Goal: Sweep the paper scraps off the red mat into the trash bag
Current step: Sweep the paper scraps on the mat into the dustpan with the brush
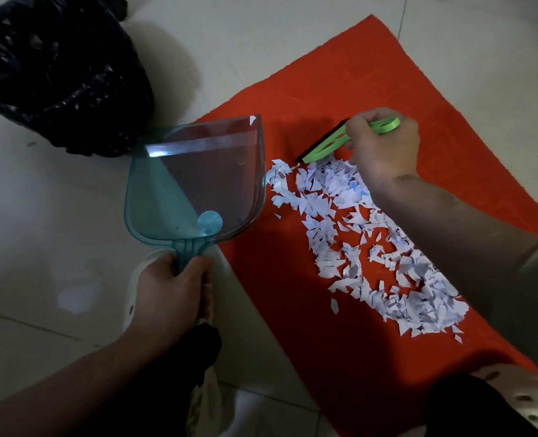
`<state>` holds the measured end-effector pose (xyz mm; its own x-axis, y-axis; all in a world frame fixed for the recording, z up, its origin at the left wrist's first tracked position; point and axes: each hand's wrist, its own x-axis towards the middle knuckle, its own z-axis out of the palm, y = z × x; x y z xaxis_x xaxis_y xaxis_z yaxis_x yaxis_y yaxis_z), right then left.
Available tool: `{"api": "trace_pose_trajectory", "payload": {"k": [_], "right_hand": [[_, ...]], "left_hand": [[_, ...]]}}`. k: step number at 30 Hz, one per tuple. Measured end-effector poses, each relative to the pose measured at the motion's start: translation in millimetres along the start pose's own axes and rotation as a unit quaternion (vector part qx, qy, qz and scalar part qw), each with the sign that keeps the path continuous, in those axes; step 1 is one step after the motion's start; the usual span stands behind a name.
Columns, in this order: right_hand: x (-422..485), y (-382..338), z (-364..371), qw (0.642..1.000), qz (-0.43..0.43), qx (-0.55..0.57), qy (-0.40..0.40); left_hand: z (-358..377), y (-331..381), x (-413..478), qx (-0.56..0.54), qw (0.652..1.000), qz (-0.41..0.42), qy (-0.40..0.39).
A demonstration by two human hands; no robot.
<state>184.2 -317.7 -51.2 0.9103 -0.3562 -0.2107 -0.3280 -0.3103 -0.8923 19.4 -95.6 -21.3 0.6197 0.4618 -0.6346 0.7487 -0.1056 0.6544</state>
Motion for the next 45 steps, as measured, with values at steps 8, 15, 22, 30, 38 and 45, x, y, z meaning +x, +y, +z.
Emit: {"api": "trace_pose_trajectory", "payload": {"k": [8, 15, 22, 30, 38, 45], "right_hand": [[-20.1, -4.2, 21.1, 0.992, -0.004, 0.047, -0.121], [-24.6, 7.0, 25.2, 0.98, 0.045, -0.003, -0.194], [-14.2, 3.3, 6.1, 0.998, 0.003, -0.021, -0.055], [-42.5, -0.6, 23.6, 0.974, 0.001, 0.003, -0.227], [-27.8, 7.0, 10.2, 0.991, 0.013, -0.063, -0.119], [-37.8, -3.1, 25.0, 0.986, -0.012, 0.018, -0.168]], "left_hand": [[-0.4, 0.8, -0.6, 0.007, 1.0, 0.015, 0.015], [-1.7, -2.1, 1.6, 0.015, 1.0, 0.014, 0.011], [-0.7, -3.8, 2.8, -0.009, 1.0, 0.01, 0.022], [0.7, -9.5, 8.0, -0.017, 1.0, -0.002, 0.013], [-2.6, -5.7, 4.1, -0.008, 1.0, 0.004, 0.011], [-3.7, -4.6, 3.9, -0.009, 1.0, 0.002, 0.013]]}}
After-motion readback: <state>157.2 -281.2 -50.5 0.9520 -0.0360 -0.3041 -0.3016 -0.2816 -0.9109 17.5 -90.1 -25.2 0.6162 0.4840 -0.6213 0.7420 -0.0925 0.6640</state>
